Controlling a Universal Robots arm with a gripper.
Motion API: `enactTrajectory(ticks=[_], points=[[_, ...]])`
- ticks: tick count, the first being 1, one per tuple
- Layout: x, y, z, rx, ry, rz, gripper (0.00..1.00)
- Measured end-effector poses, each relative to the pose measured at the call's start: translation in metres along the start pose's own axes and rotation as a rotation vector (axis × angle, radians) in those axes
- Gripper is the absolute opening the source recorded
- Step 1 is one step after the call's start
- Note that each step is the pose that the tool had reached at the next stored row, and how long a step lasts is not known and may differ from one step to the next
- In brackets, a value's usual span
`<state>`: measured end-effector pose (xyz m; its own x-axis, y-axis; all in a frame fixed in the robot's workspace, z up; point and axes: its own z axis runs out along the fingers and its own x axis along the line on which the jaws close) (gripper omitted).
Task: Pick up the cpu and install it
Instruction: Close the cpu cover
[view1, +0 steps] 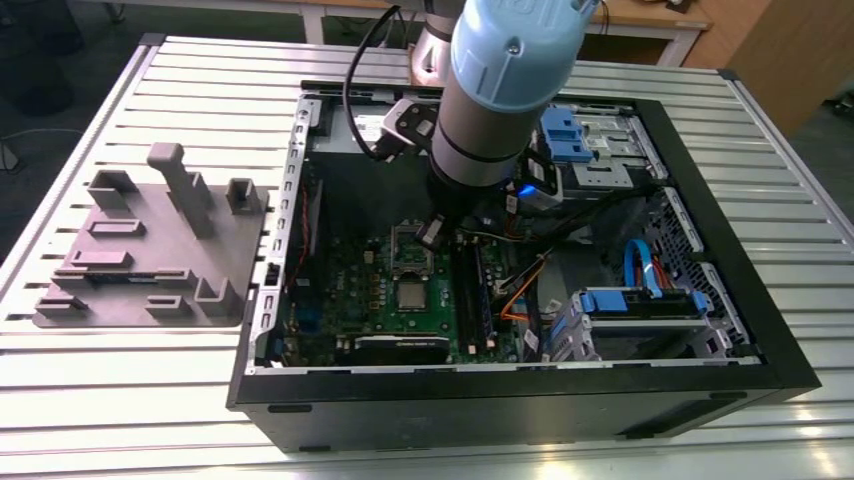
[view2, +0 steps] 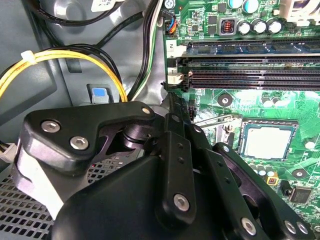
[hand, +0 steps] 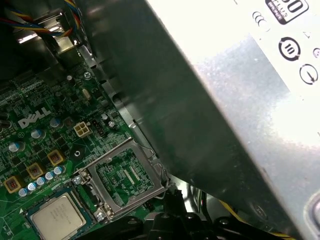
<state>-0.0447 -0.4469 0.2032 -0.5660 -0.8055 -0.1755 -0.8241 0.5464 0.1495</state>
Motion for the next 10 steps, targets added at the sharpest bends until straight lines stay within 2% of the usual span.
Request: enactTrajectory(ticks=[3, 8, 10], points=[[-0.0001, 0.0000, 0.0001, 0.0013, 0.0017, 0.000, 0.10], [-0.0005, 0.0005, -0.0032, 0.0108, 0.0179, 0.001, 0.10], [-0.0010, 0.0009, -0.0058, 0.0127, 0.0225, 0.001, 0.10]])
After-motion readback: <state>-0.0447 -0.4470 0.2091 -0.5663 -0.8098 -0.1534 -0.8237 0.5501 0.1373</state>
